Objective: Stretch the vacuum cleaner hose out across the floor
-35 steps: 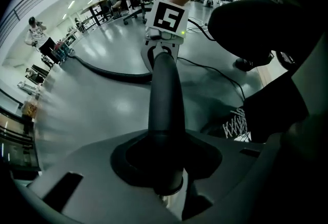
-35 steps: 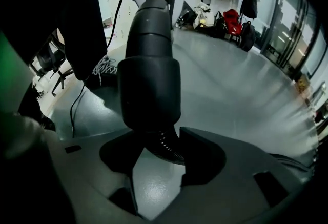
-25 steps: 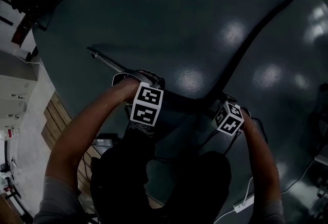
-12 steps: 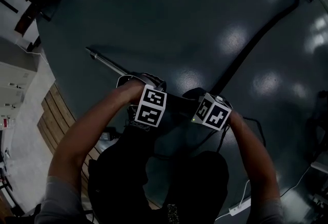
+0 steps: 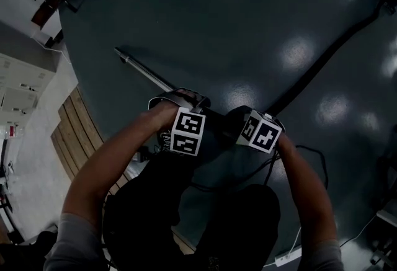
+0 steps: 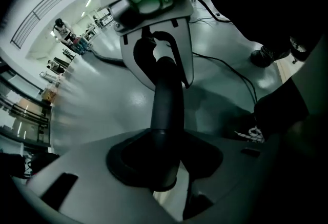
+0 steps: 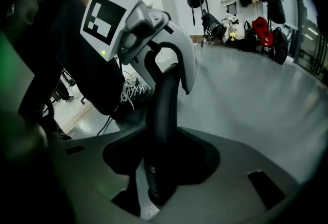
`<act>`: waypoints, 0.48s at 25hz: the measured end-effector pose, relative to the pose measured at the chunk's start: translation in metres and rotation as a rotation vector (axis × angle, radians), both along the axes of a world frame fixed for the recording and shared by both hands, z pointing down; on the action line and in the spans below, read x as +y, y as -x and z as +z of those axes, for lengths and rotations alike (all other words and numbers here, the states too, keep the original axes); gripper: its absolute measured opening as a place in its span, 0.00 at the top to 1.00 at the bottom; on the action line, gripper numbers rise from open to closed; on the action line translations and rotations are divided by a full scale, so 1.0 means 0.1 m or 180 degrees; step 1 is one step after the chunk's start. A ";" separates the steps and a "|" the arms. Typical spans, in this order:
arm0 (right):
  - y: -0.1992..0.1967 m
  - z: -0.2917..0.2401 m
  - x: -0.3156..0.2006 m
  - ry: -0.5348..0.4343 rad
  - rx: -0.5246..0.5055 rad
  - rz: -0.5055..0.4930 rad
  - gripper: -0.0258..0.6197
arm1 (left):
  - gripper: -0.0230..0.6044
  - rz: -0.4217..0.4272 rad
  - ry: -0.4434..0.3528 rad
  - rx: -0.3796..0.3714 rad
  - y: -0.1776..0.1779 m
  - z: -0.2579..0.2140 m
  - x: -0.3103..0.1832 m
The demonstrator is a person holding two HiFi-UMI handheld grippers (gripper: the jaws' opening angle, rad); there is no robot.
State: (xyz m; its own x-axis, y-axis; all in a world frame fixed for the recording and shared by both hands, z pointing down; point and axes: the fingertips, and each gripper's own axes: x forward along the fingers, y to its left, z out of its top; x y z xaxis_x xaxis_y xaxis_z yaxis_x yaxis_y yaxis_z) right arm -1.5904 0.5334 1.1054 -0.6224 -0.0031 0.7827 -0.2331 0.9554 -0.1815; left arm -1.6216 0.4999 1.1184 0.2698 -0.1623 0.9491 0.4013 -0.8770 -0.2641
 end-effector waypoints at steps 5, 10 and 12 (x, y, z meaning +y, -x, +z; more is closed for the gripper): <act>0.12 0.05 -0.08 0.0022 -0.0033 -0.0180 0.71 | 0.72 -0.0391 0.0057 0.0120 0.16 -0.02 -0.06; 0.26 0.05 -0.19 -0.0174 0.0011 -0.0382 0.71 | 0.71 -0.0625 0.0037 0.0169 0.32 -0.02 -0.12; 0.28 0.03 -0.21 -0.0187 0.0027 -0.0391 0.71 | 0.70 -0.0694 0.0019 0.0239 0.32 -0.07 -0.14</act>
